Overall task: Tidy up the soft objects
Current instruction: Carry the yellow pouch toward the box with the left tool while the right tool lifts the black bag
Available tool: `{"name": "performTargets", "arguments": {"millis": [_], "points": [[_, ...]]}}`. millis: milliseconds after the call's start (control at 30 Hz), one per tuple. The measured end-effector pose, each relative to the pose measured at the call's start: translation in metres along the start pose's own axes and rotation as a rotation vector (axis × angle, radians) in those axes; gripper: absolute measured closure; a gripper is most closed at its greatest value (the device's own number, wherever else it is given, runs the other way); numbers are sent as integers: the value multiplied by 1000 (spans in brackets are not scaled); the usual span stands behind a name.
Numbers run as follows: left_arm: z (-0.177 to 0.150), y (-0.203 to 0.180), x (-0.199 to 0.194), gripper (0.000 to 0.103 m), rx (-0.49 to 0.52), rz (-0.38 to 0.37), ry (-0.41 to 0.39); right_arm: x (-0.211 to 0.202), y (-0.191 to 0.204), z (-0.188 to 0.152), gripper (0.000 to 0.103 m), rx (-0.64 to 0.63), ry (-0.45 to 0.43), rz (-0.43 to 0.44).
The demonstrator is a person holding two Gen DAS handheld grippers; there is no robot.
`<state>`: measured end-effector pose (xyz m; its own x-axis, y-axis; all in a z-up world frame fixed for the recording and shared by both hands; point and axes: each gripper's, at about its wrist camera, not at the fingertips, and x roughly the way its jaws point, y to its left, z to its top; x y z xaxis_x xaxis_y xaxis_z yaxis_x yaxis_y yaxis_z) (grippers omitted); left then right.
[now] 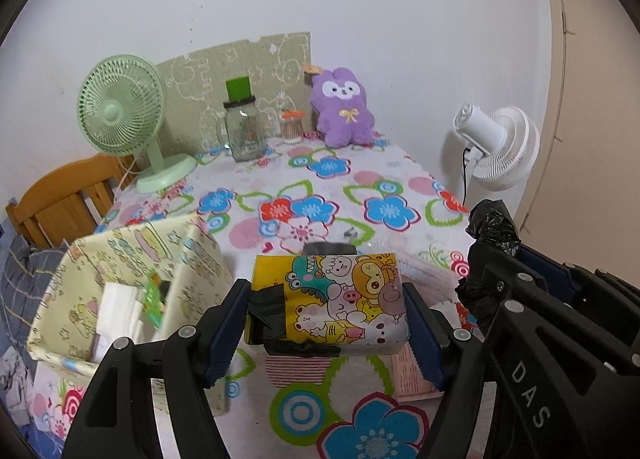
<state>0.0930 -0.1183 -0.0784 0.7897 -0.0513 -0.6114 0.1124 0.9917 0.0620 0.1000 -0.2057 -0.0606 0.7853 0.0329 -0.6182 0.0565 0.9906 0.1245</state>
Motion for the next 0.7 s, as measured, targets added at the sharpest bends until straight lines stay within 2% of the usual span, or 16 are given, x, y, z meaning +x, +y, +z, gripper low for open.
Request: {"name": "performTargets", "arguments": {"millis": [700], "points": [[16,24,-51,28,-12,-48,-72,-52,29,18,81,-29,-79,-9]]}}
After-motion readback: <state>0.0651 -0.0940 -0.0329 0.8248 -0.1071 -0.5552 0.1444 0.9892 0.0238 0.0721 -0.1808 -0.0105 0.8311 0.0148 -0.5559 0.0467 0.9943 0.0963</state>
